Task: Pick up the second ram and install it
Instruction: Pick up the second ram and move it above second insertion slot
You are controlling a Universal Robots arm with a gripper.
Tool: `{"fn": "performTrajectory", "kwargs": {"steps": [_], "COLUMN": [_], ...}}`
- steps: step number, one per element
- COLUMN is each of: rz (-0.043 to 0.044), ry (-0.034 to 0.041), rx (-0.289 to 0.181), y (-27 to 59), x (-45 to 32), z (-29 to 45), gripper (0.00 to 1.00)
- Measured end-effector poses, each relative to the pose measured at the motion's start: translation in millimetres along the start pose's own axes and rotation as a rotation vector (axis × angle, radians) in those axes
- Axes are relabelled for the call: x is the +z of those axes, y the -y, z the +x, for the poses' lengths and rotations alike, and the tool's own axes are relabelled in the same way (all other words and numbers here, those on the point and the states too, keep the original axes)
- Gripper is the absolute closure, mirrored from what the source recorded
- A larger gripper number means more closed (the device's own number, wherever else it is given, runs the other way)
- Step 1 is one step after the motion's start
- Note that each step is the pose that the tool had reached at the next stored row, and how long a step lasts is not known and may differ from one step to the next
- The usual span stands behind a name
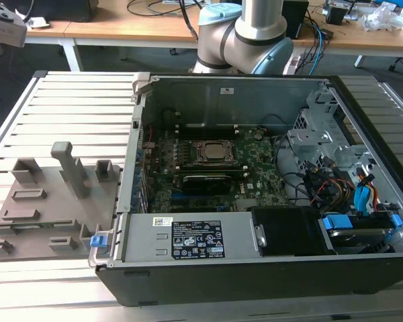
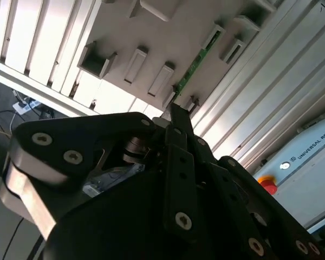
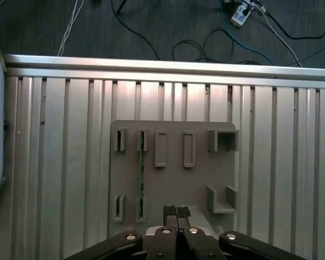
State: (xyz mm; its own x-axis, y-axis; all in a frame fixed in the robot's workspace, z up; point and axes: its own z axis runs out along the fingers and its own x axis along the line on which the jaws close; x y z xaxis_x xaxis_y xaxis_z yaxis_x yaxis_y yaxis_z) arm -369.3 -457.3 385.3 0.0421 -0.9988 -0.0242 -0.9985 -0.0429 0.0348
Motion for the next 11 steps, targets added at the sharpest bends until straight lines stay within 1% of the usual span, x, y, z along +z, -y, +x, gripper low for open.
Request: {"fn": "performTrajectory", "kwargs": {"steps": [4,11], "rz": [-0.0012,-0.0027], "ry": [-0.0018,-0.0038], "rx": [-0.053,-0.11], "y": [0.0,0.0], "x": [0.0,0.0], "z": [0.0,0.0], "gripper": [0.89,0.89]}}
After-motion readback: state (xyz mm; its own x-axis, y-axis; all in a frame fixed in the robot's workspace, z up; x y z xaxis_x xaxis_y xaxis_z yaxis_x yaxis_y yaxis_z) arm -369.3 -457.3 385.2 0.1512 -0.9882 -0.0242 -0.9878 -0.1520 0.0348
